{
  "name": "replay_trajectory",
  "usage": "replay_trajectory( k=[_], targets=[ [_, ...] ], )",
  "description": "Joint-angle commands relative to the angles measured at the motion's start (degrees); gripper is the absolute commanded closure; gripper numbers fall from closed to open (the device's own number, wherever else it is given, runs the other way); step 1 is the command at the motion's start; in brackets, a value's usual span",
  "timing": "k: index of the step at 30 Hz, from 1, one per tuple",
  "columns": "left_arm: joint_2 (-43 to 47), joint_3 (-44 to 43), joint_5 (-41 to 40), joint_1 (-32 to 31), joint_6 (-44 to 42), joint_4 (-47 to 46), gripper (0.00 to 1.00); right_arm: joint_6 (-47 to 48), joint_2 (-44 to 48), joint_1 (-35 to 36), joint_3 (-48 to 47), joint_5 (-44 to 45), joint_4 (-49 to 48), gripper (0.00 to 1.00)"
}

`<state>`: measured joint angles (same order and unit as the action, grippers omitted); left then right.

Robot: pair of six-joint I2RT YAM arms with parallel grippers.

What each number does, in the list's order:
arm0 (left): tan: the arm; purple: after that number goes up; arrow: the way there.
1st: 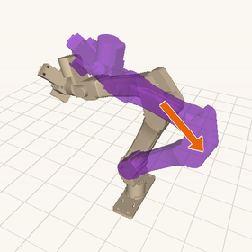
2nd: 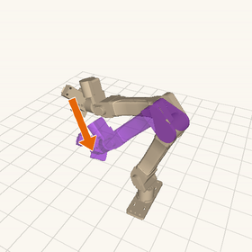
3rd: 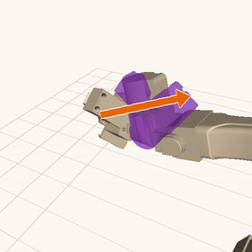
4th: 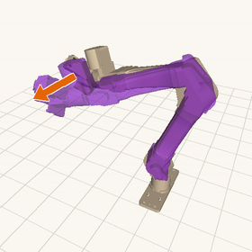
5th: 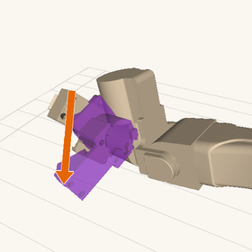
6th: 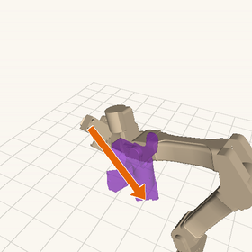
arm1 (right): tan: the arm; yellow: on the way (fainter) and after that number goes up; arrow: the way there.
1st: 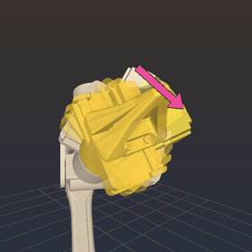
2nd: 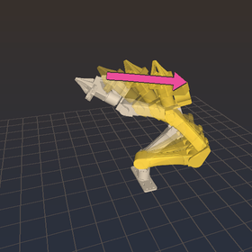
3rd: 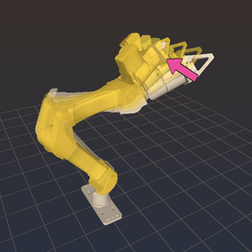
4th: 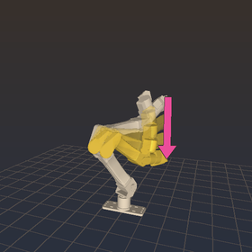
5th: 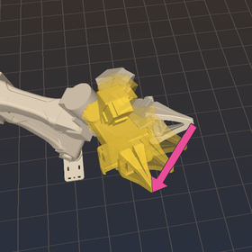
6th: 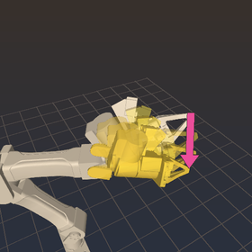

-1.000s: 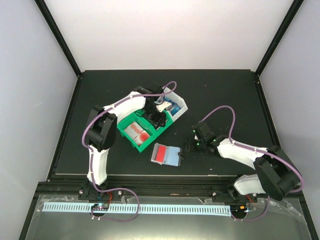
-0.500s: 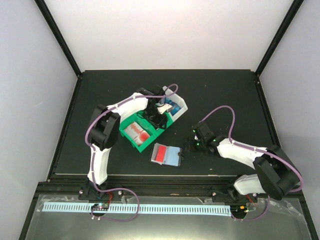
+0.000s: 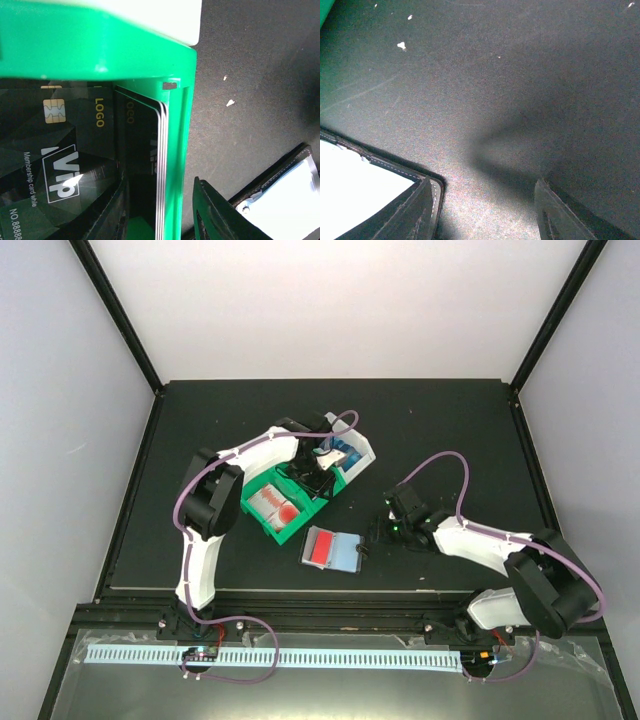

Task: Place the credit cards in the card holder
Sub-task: Pick up the credit card from the storage box.

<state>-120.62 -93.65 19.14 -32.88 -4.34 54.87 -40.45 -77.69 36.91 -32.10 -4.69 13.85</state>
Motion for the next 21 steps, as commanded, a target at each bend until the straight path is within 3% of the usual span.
replay_trajectory(
  k=[1, 9, 21],
  targets=[
    [2.69, -1.38, 1.50, -0.25, -0.92, 1.60, 0.63, -0.13, -0.83, -0.30, 0.28, 0.21, -1.41, 0.42],
    [3.37, -1.44, 1.39, -0.25, -0.93, 1.82, 0.71, -0.15, -0.95, -0.25, 0.37, 0.21, -1.50, 0.42],
    [4.84, -0.74, 1.08, -0.19, -1.18, 2.42, 0.73, -0.16, -0.97, -0.21, 0.46, 0.21, -1.65, 0.42]
  ],
)
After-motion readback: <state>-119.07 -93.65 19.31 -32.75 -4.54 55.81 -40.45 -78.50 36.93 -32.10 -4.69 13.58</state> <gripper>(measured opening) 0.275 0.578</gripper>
